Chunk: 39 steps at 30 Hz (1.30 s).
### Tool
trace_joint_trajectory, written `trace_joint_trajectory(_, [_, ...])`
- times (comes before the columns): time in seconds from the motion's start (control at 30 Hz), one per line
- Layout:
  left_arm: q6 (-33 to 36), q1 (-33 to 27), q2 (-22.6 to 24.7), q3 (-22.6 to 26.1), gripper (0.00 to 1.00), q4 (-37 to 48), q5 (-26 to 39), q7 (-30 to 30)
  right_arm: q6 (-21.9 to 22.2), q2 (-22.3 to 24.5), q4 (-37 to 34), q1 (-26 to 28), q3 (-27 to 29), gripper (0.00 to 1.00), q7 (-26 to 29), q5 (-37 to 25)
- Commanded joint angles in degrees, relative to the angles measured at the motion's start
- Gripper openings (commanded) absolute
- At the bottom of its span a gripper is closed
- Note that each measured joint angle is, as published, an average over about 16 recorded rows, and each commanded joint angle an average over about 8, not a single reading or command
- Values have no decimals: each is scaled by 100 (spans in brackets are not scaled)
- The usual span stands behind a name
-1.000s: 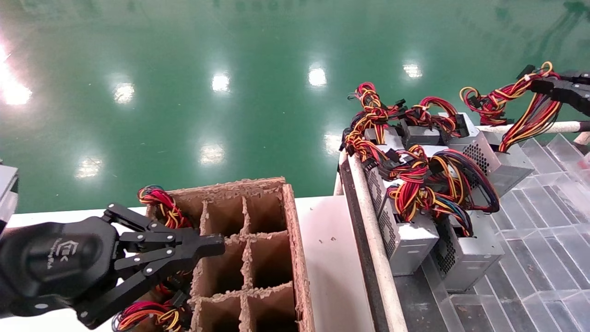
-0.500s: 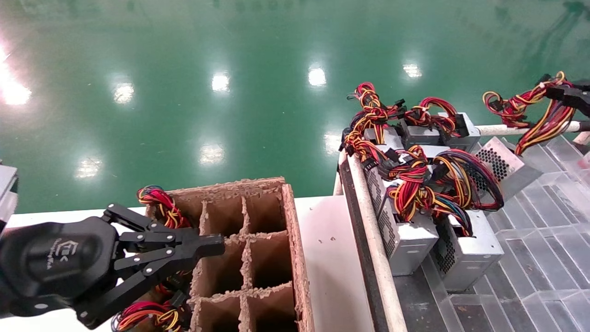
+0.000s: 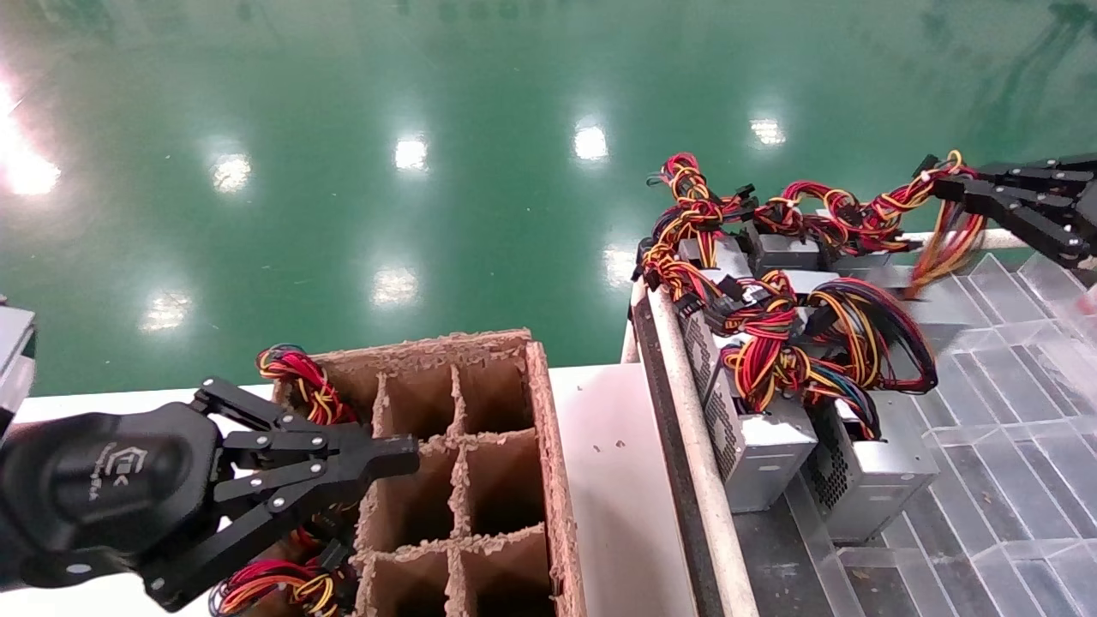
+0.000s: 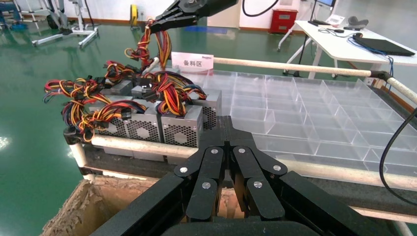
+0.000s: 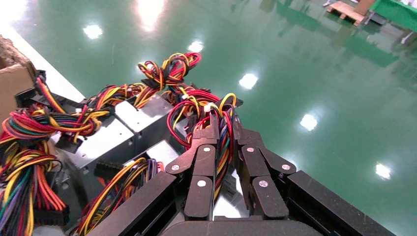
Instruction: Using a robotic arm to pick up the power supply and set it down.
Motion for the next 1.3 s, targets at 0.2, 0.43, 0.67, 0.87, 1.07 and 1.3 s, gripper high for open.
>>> trace_joint_trajectory(0.2, [0, 0, 0, 0, 0, 0, 0, 0, -144, -58, -29, -62, -30, 0, -16, -40])
trace_joint_trajectory(0.43, [0, 0, 0, 0, 0, 0, 0, 0, -153, -142, -50, -118, -64, 62, -45, -89])
trace_joint_trajectory(0.67, [0, 0, 0, 0, 0, 0, 0, 0, -202, -313, -32, -102, -66, 100, 27, -90])
trace_joint_trajectory(0.87, [0, 0, 0, 0, 0, 0, 0, 0, -192, -411, -15, -31, -105, 100, 66, -145])
trace_joint_trajectory(1.07, [0, 0, 0, 0, 0, 0, 0, 0, -311, -482, 68, 110, -153, 100, 119, -214])
trace_joint_trajectory(1.3, [0, 0, 0, 0, 0, 0, 0, 0, -538, -493, 368, 209, 17, 100, 251, 79])
